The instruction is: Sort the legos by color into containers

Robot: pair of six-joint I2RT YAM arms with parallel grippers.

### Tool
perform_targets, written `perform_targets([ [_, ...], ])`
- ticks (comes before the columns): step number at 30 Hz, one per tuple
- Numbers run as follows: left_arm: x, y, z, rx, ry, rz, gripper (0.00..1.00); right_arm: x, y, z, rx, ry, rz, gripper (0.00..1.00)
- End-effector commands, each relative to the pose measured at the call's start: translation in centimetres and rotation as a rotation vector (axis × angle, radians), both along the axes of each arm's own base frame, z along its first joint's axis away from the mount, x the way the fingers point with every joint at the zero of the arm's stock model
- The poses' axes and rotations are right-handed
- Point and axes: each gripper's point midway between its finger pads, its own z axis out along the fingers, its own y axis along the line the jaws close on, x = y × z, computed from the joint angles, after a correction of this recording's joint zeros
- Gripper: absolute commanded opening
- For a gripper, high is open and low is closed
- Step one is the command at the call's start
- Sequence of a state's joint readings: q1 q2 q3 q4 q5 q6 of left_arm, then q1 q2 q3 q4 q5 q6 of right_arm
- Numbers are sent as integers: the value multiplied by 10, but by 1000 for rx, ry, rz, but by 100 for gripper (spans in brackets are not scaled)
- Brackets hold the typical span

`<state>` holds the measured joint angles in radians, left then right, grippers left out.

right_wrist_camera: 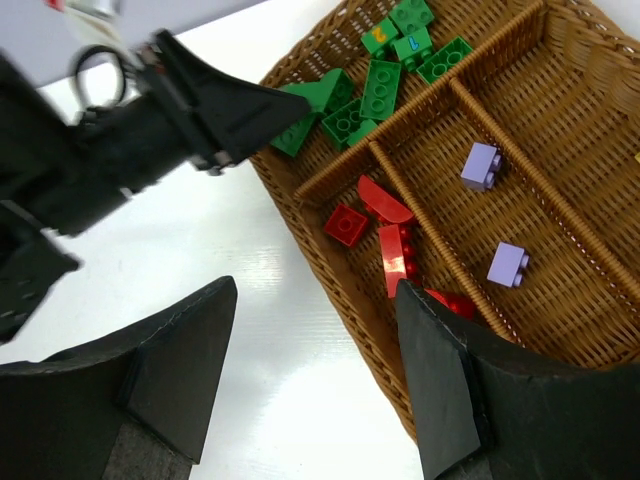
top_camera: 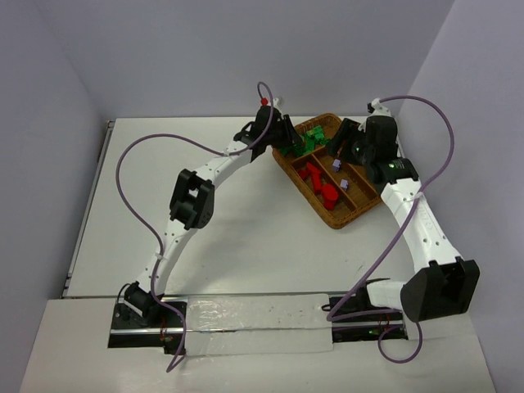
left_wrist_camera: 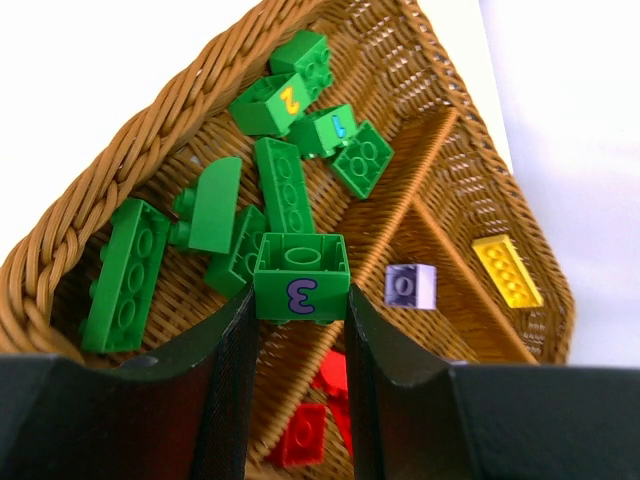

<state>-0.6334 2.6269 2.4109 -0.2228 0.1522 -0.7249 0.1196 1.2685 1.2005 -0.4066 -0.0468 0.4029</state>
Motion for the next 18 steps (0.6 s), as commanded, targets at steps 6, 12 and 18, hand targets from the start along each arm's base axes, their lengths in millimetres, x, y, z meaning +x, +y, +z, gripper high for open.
perform_targets([
  [6,12,-19,29,-58,-136,4,12,-10,-4,15,0,-49,-9,73],
  [12,10,-20,35,-62,-150,-13,57,-14,-5,12,4,-44,-12,73],
  [18,6,-16,58,-57,-188,-26,81,-18,-8,10,-6,-33,-26,74],
])
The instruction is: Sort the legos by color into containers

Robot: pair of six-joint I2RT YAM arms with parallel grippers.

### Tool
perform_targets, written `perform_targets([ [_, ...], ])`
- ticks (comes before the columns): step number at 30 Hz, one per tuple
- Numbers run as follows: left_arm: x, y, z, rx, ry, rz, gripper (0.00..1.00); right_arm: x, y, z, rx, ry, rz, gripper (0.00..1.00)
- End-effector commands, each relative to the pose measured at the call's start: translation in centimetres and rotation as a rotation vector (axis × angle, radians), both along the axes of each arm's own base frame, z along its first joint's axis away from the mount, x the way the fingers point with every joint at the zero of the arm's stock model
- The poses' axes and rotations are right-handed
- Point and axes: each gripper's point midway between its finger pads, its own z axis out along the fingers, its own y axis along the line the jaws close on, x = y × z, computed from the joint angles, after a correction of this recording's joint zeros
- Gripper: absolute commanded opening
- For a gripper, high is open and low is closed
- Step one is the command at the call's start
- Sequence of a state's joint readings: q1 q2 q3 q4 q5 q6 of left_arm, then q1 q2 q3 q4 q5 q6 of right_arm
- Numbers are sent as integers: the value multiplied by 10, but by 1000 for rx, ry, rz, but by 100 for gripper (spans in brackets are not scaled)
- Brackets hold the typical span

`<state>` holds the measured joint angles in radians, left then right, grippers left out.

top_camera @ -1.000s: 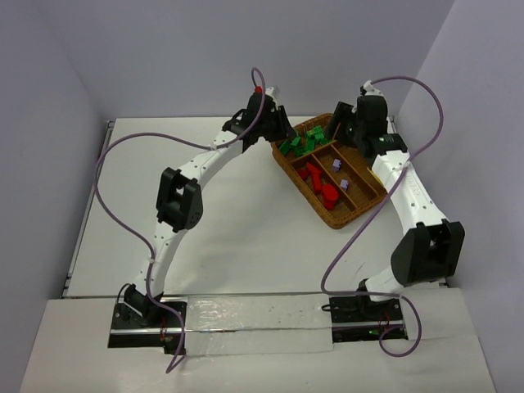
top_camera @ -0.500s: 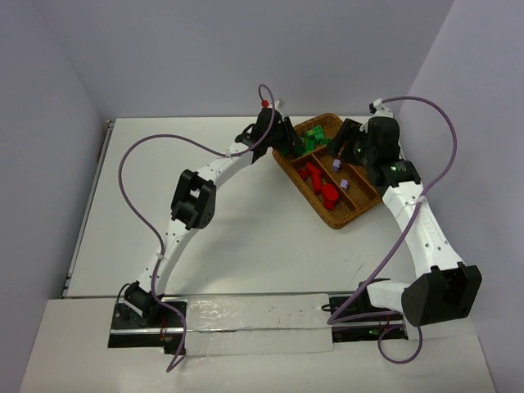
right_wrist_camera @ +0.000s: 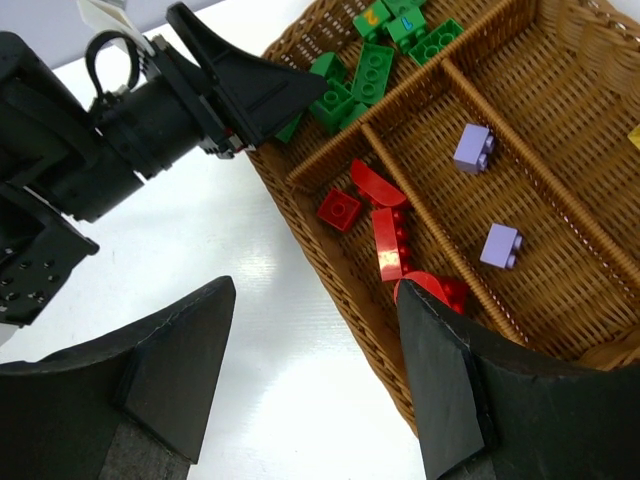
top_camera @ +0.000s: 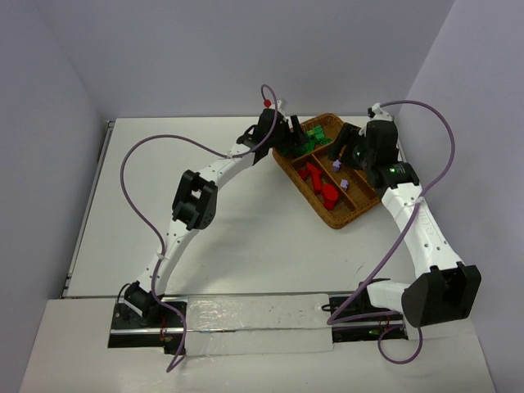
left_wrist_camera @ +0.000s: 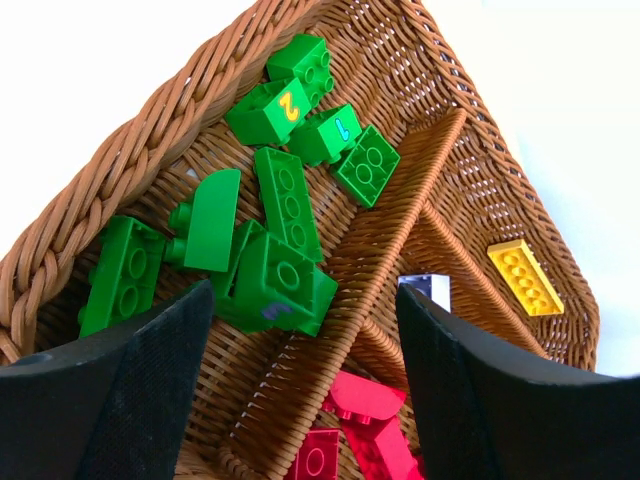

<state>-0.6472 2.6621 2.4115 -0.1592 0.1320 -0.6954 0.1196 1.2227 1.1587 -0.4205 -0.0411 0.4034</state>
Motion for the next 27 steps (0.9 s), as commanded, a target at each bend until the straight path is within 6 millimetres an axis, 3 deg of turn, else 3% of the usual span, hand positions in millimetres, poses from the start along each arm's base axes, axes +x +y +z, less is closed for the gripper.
perform_targets([
  [1,2,-6,78,-67,-152,-19,82,-6,-6,16,-4,-44,-22,74],
  [7,-14,12,142,-66,-223,-16,83,-14,-9,23,-12,-53,-29,76],
  [10,-30,30,160,-28,-228,-22,84,-18,-12,24,-18,-48,-39,78],
  [13,-47,57,181,15,-219,-9,86,-23,-12,17,-16,-38,-39,92],
  [15,-59,80,208,34,-248,24,88,-25,-12,15,-16,-32,-40,99],
  [18,-76,117,210,115,-244,101,90,-26,-20,8,-38,-10,-83,100],
  [22,-90,188,181,233,-157,307,90,-26,-18,5,-41,-7,-62,100],
  [27,-116,228,171,258,-111,350,90,-26,-16,5,-12,-32,-70,100],
])
